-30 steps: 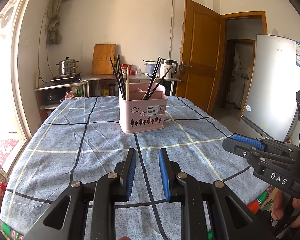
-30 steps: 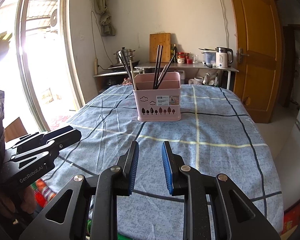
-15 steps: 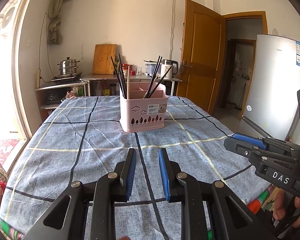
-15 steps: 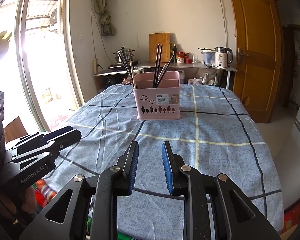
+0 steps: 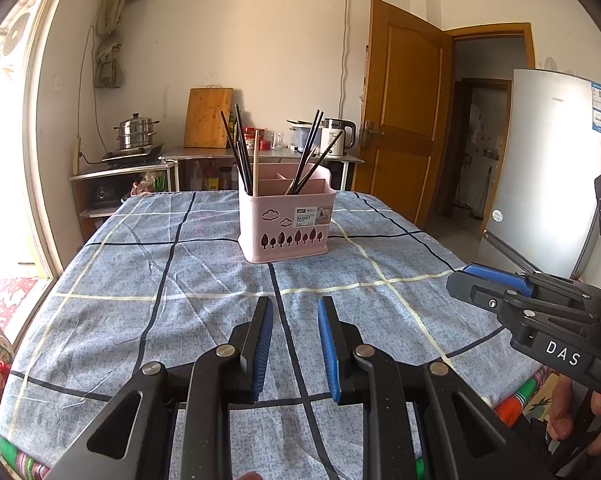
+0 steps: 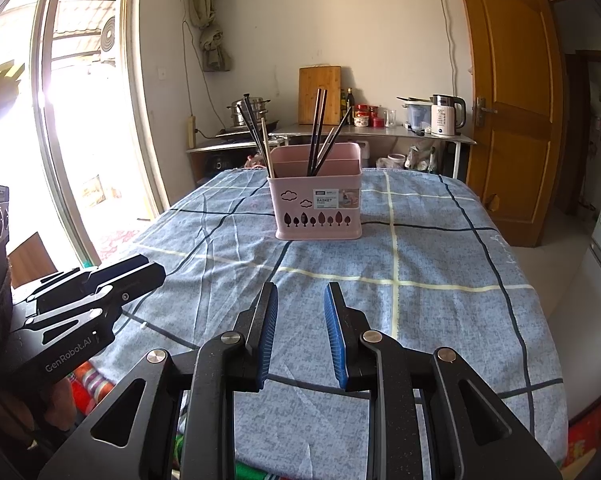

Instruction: Organize utensils

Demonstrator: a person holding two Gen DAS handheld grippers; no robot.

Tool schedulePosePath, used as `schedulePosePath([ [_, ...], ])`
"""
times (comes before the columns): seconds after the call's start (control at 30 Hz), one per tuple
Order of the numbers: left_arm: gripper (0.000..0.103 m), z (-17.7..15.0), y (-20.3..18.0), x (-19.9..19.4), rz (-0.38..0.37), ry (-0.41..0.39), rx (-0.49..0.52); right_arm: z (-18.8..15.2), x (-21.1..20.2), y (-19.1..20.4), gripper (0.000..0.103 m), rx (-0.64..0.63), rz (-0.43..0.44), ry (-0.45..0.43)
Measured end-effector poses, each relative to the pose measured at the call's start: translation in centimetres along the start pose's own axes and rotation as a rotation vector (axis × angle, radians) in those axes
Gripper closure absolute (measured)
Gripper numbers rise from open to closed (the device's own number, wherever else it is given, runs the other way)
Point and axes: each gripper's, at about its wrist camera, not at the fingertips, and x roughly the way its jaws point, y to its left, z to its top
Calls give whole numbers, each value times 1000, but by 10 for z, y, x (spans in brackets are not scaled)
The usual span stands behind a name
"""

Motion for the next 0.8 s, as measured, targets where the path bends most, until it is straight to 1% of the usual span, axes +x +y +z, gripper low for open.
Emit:
schedulePosePath([
  [0.8, 80, -5, 4, 3, 12, 6, 2, -1, 3, 1, 78, -6, -3, 15],
])
